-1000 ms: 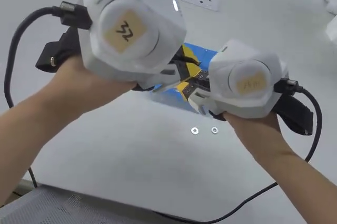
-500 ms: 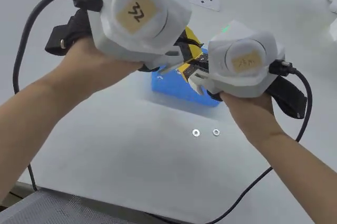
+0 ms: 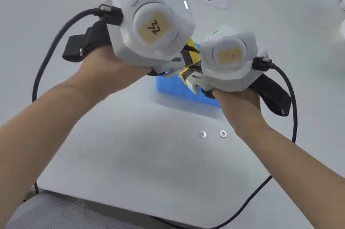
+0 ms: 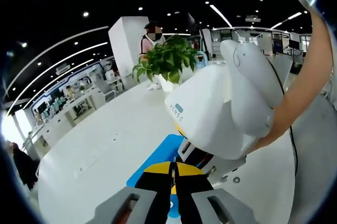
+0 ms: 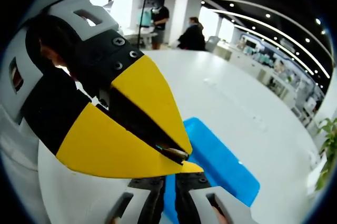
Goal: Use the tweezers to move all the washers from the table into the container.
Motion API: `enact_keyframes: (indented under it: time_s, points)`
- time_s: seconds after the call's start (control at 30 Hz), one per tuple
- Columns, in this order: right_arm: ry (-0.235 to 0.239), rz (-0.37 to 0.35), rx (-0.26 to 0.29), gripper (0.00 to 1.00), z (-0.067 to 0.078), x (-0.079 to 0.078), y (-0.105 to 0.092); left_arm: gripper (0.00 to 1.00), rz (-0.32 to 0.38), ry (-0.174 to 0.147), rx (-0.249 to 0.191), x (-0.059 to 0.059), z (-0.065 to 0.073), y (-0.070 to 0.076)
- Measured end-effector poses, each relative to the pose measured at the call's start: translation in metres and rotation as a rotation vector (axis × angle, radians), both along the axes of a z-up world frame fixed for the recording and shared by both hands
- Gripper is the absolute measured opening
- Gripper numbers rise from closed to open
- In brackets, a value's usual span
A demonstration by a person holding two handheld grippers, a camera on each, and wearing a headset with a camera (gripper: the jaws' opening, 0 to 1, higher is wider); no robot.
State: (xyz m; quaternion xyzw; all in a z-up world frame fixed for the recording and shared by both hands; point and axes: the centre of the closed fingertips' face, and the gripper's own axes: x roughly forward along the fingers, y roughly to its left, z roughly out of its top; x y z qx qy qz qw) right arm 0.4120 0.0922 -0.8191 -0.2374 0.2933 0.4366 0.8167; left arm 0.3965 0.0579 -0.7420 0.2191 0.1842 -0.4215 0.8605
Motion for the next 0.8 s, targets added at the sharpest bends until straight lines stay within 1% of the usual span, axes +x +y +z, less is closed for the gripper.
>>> enact_keyframes:
  time_s: [0.07,0.1,0.17,0.2,0.33,0.47,0.53,0.67,0.8]
  points:
    - [0.015,0.003,-0.01,0.02,-0.006,0.0,0.001,0.0,-0.003,0.002,0.014,-0.001,-0.004,-0.001]
    - [0.008,0.004,-0.006,0.02,-0.006,0.002,0.002,0.0,-0.004,-0.002,0.013,0.001,-0.005,-0.001]
    - [0.016,0.004,-0.013,0.02,-0.006,0.003,0.002,0.0,-0.006,0.004,0.017,0.002,-0.007,-0.002]
    - [0.015,0.001,-0.015,0.02,-0.006,0.003,0.002,0.0,-0.011,0.013,0.02,0.001,-0.009,-0.002]
    - [0.021,0.004,-0.02,0.02,-0.006,0.003,0.003,0.0,-0.012,0.009,0.027,0.003,-0.01,-0.002]
    - [0.025,0.001,-0.023,0.02,-0.005,0.002,0.002,0.0,-0.007,0.023,0.009,0.004,-0.011,-0.001]
    - [0.031,0.001,-0.025,0.02,-0.005,0.001,0.001,0.0,-0.003,0.026,0.007,0.004,-0.011,-0.001]
    - [0.034,-0.003,-0.005,0.02,0.001,-0.003,0.0,0.0,-0.001,0.025,-0.006,0.0,-0.006,0.001]
    - [0.007,0.01,0.007,0.03,0.01,-0.009,-0.004,0.0,0.0,0.011,-0.024,-0.009,0.008,0.002]
